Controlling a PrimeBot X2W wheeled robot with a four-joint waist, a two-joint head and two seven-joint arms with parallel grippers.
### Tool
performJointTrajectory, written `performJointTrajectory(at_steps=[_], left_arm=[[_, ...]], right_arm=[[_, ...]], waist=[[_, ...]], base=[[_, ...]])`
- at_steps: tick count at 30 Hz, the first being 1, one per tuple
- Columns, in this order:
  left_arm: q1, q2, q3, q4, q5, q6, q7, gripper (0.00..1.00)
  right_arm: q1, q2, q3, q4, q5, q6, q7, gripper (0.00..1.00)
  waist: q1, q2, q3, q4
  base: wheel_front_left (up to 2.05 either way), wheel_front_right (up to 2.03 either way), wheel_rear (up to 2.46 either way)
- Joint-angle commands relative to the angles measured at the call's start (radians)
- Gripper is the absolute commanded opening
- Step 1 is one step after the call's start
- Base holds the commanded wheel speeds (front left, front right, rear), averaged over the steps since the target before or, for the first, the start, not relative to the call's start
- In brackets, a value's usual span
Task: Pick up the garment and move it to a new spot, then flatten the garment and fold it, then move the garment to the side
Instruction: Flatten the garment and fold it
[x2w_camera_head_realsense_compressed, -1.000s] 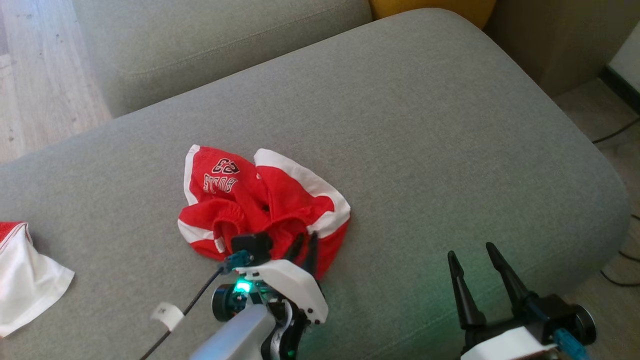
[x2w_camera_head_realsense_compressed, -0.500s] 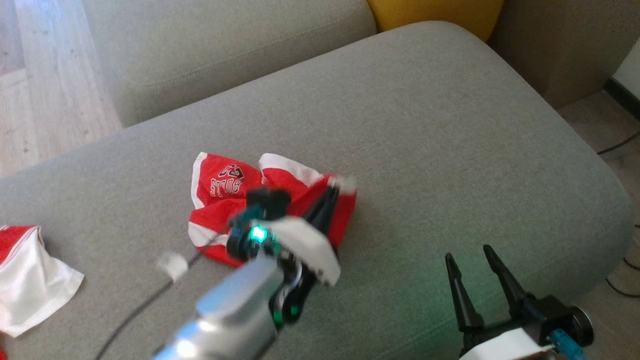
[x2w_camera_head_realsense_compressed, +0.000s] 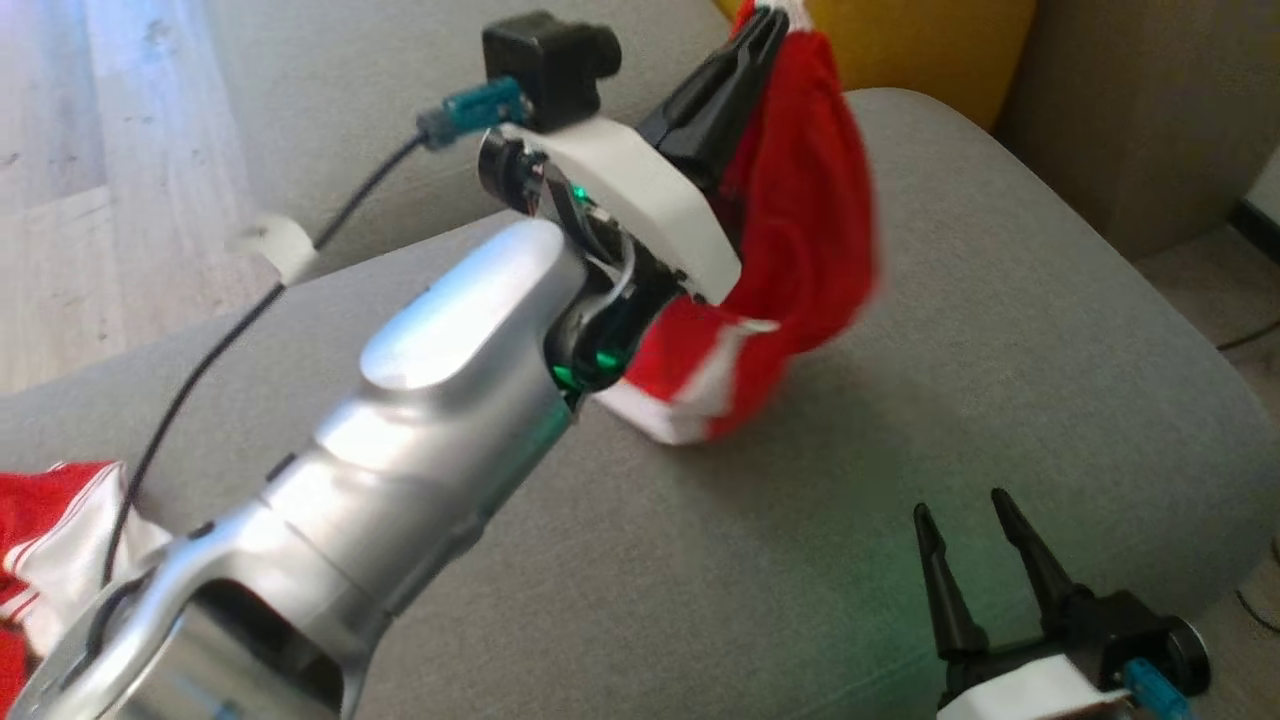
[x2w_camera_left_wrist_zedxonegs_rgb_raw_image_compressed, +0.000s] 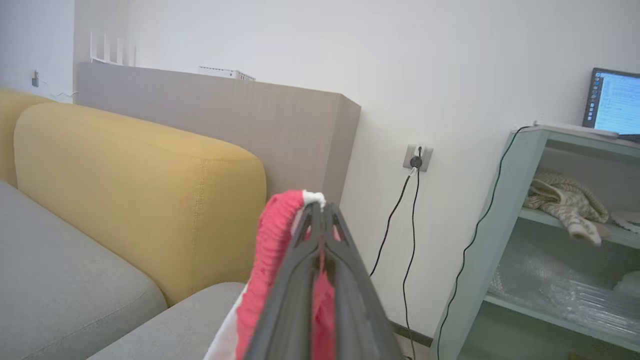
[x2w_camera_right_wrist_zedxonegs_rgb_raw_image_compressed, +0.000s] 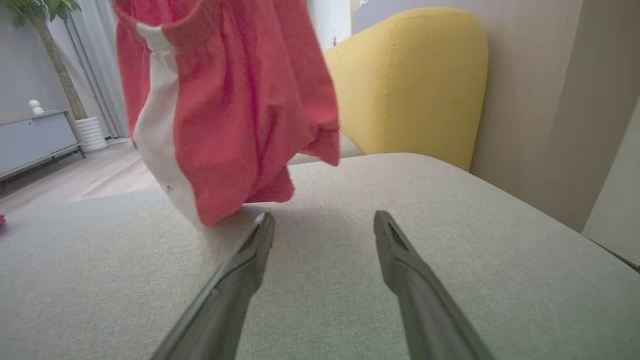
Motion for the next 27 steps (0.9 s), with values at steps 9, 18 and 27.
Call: performJointTrajectory(at_steps=[9,18,27], left_arm=[[0.244,0.23,-0.015,-0.201,-0.06,0.044,0.093,0.0],[0.579,0.481,-0.059,-0.356,-0.057,0.171,0.067,0.0],[0.588,0.544,-0.068,-0.363,0.007,0.21,0.039,0.0]], right_arm=[[0.008,-0.016,-0.009,-0.064,-0.003,0.008,-0.006,1.0],[0.001,-0.049,-0.031,-0.098,0.011,0.008,-0.006,1.0],[-0.149,-0.207,0.116,0.095,0.233,0.008,0.009,1.0]], waist=[[0.0001,0.0,0.027,0.133],[0.0001,0.0,0.077,0.285],[0.0001,0.0,0.107,0.399]], base=[[0.0,0.0,0.0],[0.0,0.0,0.0],[0.0,0.0,0.0]])
